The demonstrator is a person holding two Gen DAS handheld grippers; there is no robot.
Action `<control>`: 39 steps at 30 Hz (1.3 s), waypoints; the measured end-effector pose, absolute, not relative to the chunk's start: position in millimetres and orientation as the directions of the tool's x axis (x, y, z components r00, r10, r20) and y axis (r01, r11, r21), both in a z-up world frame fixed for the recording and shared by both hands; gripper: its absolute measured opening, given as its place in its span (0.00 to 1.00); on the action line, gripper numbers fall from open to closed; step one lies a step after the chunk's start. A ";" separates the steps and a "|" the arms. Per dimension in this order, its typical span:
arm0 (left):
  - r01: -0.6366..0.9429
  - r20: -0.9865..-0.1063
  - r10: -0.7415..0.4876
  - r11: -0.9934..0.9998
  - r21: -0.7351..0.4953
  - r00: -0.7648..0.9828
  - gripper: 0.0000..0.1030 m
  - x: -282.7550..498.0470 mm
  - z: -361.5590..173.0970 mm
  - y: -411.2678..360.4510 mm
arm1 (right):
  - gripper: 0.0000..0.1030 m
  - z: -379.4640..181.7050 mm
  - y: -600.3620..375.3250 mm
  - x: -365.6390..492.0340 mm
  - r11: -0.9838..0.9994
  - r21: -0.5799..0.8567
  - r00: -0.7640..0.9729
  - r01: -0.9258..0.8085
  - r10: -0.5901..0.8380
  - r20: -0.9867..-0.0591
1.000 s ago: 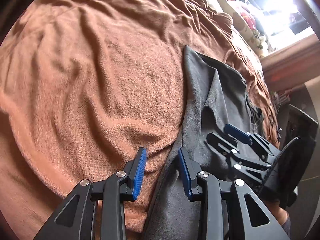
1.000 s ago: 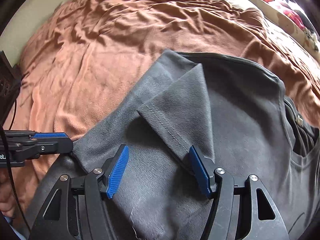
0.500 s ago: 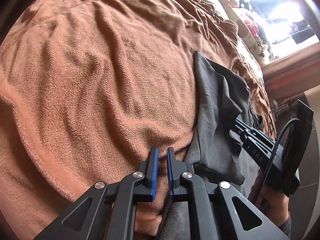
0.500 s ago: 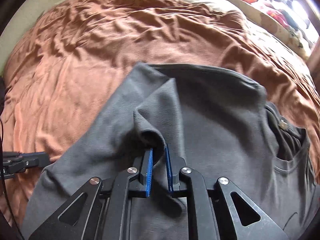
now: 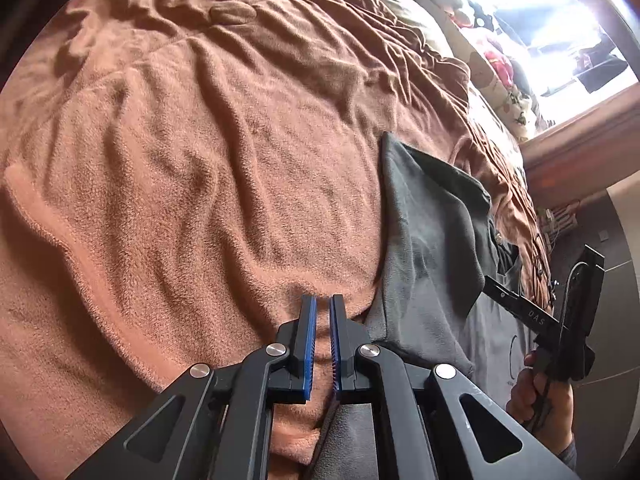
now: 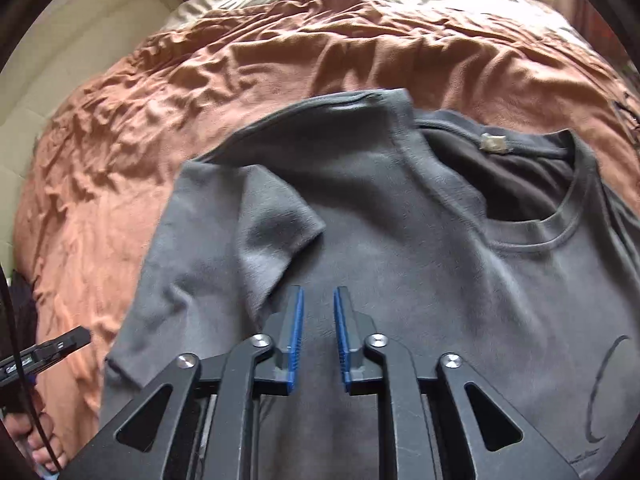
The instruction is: Fold small clothes
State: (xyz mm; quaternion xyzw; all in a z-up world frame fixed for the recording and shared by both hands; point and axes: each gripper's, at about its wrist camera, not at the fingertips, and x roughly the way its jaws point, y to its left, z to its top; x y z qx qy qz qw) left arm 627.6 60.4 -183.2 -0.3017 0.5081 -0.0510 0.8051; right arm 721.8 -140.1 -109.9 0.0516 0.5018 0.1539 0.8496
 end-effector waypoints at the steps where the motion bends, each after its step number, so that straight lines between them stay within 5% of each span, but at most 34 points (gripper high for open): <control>1: -0.219 -0.789 -0.389 0.816 -0.535 0.476 0.12 629.8 -182.6 57.0 | 0.30 -110.4 -139.8 721.2 0.940 0.262 0.436 -0.219 0.335 -0.835; 2: -0.213 -0.790 -0.394 0.818 -0.535 0.471 0.21 632.8 -183.1 52.9 | 0.38 -110.9 -138.2 722.4 0.933 0.284 0.428 -0.222 0.355 -0.831; 4: -0.202 -0.791 -0.402 0.821 -0.535 0.461 0.27 636.8 -186.0 44.6 | 0.40 -113.5 -138.6 730.7 0.916 0.338 0.419 -0.215 0.399 -0.815; 12: -0.152 -0.798 -0.419 0.839 -0.522 0.433 0.27 654.8 -198.7 17.5 | 0.40 -138.4 -158.8 770.3 0.852 0.509 0.402 -0.120 0.510 -0.760; 20: -0.128 -0.810 -0.395 0.863 -0.489 0.433 0.27 660.9 -202.4 8.8 | 0.40 -152.2 -191.9 758.6 0.704 0.705 0.456 -0.084 0.656 -0.602; 29: -0.121 -0.821 -0.371 0.879 -0.461 0.433 0.15 657.8 -205.4 7.7 | 0.40 -161.3 -208.7 747.7 0.654 0.751 0.483 -0.089 0.688 -0.542; 34: -0.119 -0.823 -0.368 0.881 -0.457 0.432 0.09 658.0 -205.8 7.6 | 0.40 -170.5 -201.5 757.5 0.735 0.677 0.457 -0.044 0.617 -0.640; 36: -0.121 -0.824 -0.368 0.881 -0.457 0.431 0.07 657.5 -205.1 8.0 | 0.31 -170.9 -203.9 761.5 0.740 0.672 0.462 -0.026 0.605 -0.649; 37: -0.119 -0.826 -0.363 0.885 -0.450 0.431 0.06 657.3 -204.1 7.7 | 0.10 -168.2 -203.0 762.6 0.765 0.643 0.465 -0.023 0.578 -0.671; 38: -0.119 -0.833 -0.351 0.892 -0.436 0.427 0.06 657.1 -203.4 7.5 | 0.00 -165.0 -203.4 763.0 0.811 0.584 0.473 -0.013 0.520 -0.711; 39: -0.125 -0.841 -0.342 0.896 -0.427 0.420 0.06 656.2 -203.3 8.6 | 0.00 -162.5 -203.7 762.5 0.830 0.557 0.480 -0.008 0.492 -0.726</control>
